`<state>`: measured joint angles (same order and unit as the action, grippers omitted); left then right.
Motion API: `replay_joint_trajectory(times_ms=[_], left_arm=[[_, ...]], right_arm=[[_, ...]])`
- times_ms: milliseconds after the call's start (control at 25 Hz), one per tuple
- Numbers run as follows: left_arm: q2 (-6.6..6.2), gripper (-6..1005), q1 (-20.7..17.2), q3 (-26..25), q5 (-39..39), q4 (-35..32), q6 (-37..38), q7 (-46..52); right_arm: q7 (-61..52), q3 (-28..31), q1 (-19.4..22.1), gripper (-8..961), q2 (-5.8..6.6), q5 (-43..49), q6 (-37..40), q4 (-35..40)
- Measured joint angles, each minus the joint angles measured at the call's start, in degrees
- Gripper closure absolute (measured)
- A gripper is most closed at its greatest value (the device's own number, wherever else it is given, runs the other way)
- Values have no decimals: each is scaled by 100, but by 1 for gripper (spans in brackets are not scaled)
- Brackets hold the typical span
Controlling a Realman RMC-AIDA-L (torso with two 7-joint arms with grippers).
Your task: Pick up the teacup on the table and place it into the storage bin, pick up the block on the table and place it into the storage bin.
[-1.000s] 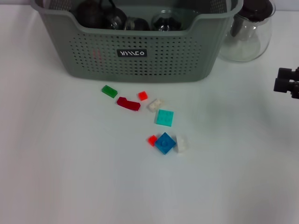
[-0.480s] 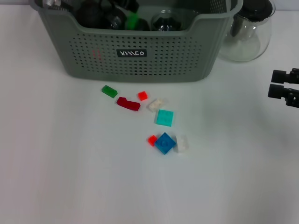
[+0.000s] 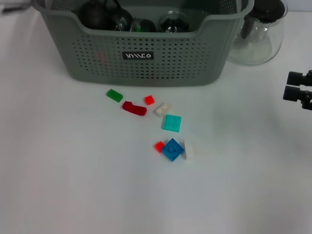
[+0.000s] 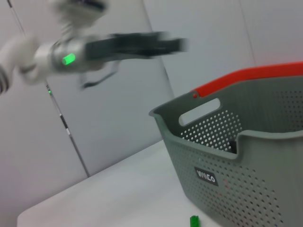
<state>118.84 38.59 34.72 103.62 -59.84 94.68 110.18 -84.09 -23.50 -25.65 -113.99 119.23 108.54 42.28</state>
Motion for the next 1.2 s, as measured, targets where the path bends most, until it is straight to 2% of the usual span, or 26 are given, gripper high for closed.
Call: replay_joint_trajectory(times_ms=[80, 160, 200, 240, 280, 320, 360, 480, 760, 1040, 1120, 1200], left_arm=[[77, 376, -384, -346, -397, 193, 644, -832], [198, 374, -748, -530, -345, 373, 875, -1678], [279, 372, -935, -561, -143, 463, 893, -2166], [432, 371, -1241, -550, 277, 653, 877, -3041], [522, 370, -1437, -517, 597, 890, 810, -3775], [522, 369, -1437, -517, 597, 890, 810, -3775], [565, 368, -1529, -496, 767, 1117, 757, -4190], [573, 370, -1599, -502, 1292, 2133, 462, -5179], [582, 373, -1393, -311, 1751, 3511, -841, -6159], [562, 403, -1218, -823, 1378, 3755, -1839, -6126], [558, 481, -1213, -859, 1297, 3756, -1999, -6137], [558, 483, -1199, -880, 1221, 3760, -2212, -6154]], right_arm=[[-31, 27, 1, 444, 3, 0, 4, 0], [-91, 39, 0, 447, 14, 0, 4, 0], [-125, 43, -6, 447, 21, -2, 4, 0], [-171, 45, -17, 447, 25, -2, -4, 0], [-218, 45, -34, 447, 29, 0, -14, -1], [-255, 45, -50, 447, 32, 3, -25, 0], [-284, 41, -69, 447, 32, 10, -32, -1], [-343, 39, -102, 446, 33, 23, -40, 3], [-440, 43, -138, 446, 50, 27, -47, 12], [-559, 48, -182, 447, 63, 17, -65, 12], [-676, 45, -201, 447, 84, 23, -102, 15], [-803, 43, -219, 447, 111, 23, -136, 9]])
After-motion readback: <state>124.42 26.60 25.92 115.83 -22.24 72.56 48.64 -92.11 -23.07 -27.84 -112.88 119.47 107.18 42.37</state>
